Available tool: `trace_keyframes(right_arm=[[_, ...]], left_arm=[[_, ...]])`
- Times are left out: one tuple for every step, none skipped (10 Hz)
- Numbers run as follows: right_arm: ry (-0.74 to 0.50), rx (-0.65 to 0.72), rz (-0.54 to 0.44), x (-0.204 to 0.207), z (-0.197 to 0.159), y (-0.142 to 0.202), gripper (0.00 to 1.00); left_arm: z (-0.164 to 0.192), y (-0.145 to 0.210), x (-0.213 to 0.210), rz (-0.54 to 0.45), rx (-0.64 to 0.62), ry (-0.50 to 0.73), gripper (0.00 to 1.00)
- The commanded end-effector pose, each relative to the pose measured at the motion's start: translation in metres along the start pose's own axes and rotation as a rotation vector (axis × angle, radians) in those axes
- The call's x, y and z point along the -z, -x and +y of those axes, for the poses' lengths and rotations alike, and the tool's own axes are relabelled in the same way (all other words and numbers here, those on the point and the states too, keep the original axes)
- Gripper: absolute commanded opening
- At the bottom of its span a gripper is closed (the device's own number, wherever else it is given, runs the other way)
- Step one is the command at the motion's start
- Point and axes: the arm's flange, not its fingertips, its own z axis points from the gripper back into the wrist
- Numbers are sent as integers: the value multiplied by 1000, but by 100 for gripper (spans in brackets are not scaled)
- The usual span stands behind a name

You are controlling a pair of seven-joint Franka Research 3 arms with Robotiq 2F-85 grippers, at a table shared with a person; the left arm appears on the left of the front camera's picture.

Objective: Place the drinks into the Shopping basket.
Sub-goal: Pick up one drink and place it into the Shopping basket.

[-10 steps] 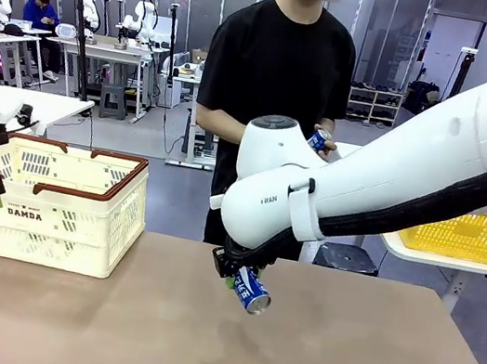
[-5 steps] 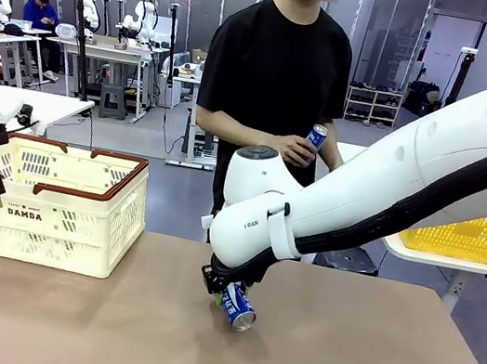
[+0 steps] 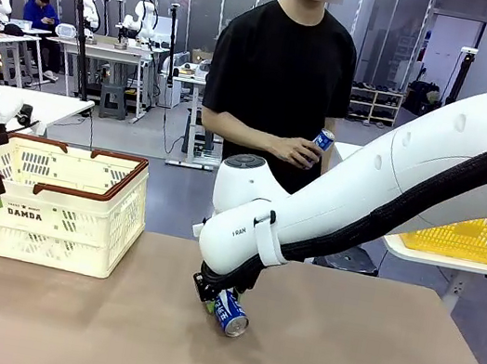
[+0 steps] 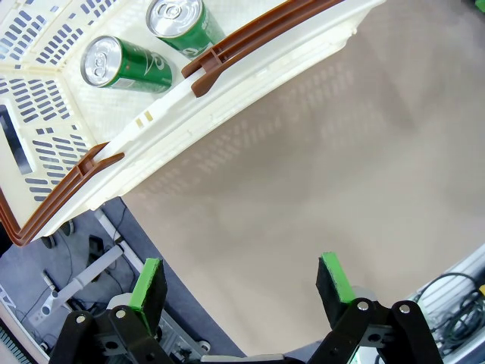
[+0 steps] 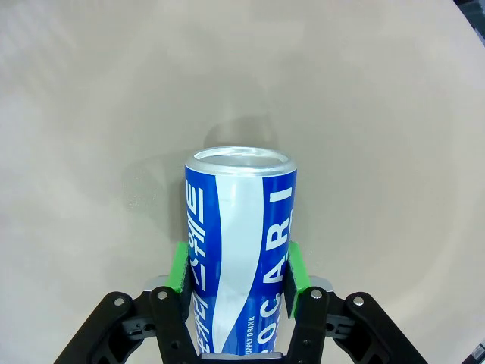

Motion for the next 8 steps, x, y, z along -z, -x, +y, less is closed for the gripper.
trace_keyframes(right_arm=[[16,-10,10,2,2,-7,38],[24,-16,15,1,2,-6,77],[32,-17,9,-2,2,-6,77],[39,-20,1,-6,1,-6,97],[43,-25,-5,-10,0,-5,79],[51,-33,-5,-15,0,-2,100],[62,-31,-2,-23,-1,2,99],[91,-43,3,-35,-2,9,99]], left_arm=[[-1,-1,-1,-1,-12,-6,100],[-1,-1,-1,-1,-12,-6,100],[-1,-1,-1,-1,-12,-6,100],[-1,-1,-1,-1,-12,-6,100],[-1,-1,-1,-1,-12,-6,100],[-1,-1,-1,-1,-12,-6,100],[-1,-1,-1,-1,-12,-6,100],[-1,-1,-1,-1,-12,-6,100]])
